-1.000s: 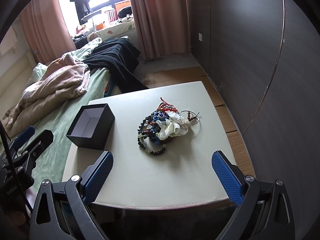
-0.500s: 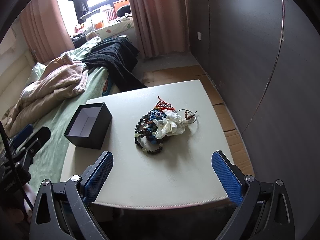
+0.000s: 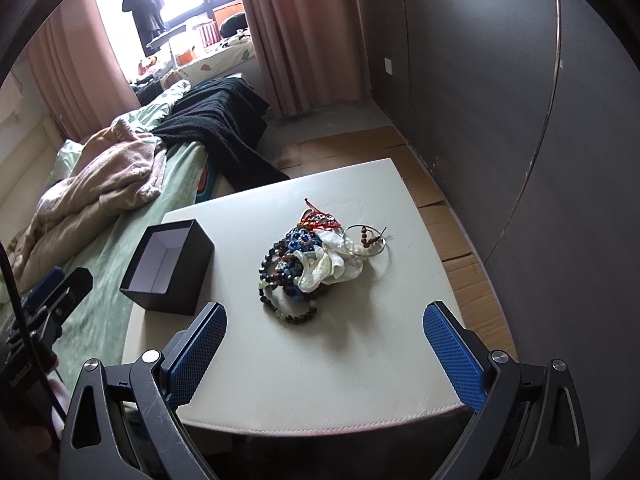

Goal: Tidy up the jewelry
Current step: 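Reach the left tool into the jewelry pile and grasp the dark bead bracelet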

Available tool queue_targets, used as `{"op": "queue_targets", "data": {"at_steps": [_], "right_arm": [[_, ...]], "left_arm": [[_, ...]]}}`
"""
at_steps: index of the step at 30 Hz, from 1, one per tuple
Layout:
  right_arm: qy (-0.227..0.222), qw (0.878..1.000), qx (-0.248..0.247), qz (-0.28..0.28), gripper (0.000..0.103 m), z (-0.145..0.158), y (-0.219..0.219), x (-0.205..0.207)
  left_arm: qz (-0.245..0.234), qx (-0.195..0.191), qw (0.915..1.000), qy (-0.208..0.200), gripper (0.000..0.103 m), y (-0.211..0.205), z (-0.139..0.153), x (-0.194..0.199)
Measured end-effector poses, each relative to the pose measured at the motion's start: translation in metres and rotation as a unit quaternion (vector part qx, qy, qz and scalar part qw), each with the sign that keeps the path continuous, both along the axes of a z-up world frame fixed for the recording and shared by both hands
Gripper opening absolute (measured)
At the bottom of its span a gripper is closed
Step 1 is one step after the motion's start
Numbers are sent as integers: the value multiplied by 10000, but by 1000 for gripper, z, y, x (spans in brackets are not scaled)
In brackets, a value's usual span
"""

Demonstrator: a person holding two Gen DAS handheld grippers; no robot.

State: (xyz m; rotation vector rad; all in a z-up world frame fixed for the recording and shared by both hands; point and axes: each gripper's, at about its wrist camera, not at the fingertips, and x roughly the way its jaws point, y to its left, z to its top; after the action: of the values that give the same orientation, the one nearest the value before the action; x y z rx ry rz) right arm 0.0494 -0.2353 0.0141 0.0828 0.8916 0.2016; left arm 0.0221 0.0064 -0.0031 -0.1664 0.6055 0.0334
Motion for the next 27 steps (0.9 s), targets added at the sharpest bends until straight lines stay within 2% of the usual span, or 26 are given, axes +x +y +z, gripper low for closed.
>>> {"op": "queue_targets", "data": {"at_steps": [4,8,14,16,18,23,25,27], "right_arm": [[111,9990,299,-327,99,-1,-20,13],[291,9957,617,-625,99,-8,-39,26],[693,9832,1420,-919,97,-24,-64,43],[871,9772,1685,-959,88,-32,-68,50],[1015,9716,1885,-1005,86,-39,-72,54],[1132,9662,2014,-1144,86,-47,-78,62],[1146,9652,2034,-1175,86,-48,-80,65],[1182,9640,2059,-1201,86,-50,-81,67]], "left_arm": [[-133,-307,9994,62,102,-4,-6,13],[-358,-356,9986,137,96,-19,-12,25],[-759,-248,9963,318,82,-45,-25,43],[-865,-198,9953,376,74,-51,-30,48],[-1000,-139,9937,482,70,-59,-36,54],[-1301,101,9884,774,58,-75,-54,69],[-1402,187,9854,951,47,-80,-63,75],[-1463,287,9825,1116,46,-82,-71,80]]}}
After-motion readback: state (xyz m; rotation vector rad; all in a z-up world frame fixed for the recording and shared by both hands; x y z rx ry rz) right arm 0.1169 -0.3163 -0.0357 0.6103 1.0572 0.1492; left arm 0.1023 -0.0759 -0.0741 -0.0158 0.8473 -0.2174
